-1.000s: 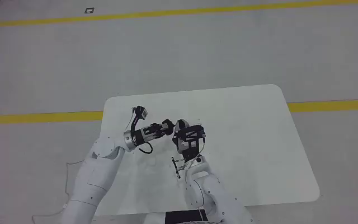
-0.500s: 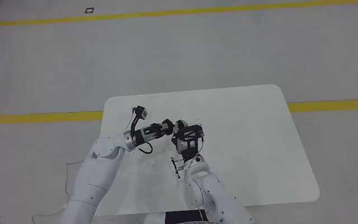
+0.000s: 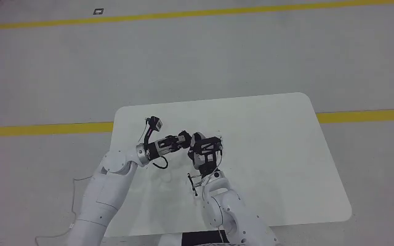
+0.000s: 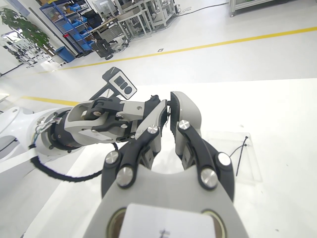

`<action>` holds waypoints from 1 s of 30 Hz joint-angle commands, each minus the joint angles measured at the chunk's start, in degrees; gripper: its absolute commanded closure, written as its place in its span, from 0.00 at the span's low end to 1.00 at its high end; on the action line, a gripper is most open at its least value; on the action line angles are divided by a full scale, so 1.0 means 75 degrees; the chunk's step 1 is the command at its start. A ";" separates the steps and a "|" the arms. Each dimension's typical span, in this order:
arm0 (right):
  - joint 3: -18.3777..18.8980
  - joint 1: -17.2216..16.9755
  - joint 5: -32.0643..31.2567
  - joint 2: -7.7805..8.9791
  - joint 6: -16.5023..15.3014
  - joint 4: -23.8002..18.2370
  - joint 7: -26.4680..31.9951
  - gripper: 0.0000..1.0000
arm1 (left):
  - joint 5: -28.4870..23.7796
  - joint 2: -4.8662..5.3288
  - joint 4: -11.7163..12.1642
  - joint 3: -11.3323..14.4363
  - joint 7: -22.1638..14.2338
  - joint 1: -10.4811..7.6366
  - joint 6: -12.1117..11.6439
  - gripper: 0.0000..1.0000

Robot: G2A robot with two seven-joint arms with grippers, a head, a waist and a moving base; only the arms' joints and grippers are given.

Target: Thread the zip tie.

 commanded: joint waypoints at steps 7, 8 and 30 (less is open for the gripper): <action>0.0128 -0.0227 0.0293 0.0029 -0.0128 -0.0372 -0.0297 0.00 | 0.0000 0.0000 0.0000 0.0000 0.0000 0.0000 0.0000 1.00; 0.0184 -0.0301 0.0352 0.0043 -0.0176 -0.0474 -0.0363 0.00 | 0.0000 0.0000 0.0000 0.0000 0.0000 0.0000 0.0000 1.00; 0.1208 -0.0904 0.2218 0.0231 -0.1343 -0.1193 -0.0086 0.00 | -0.2081 0.0070 0.0289 -0.0274 -0.1218 -0.0032 0.0756 1.00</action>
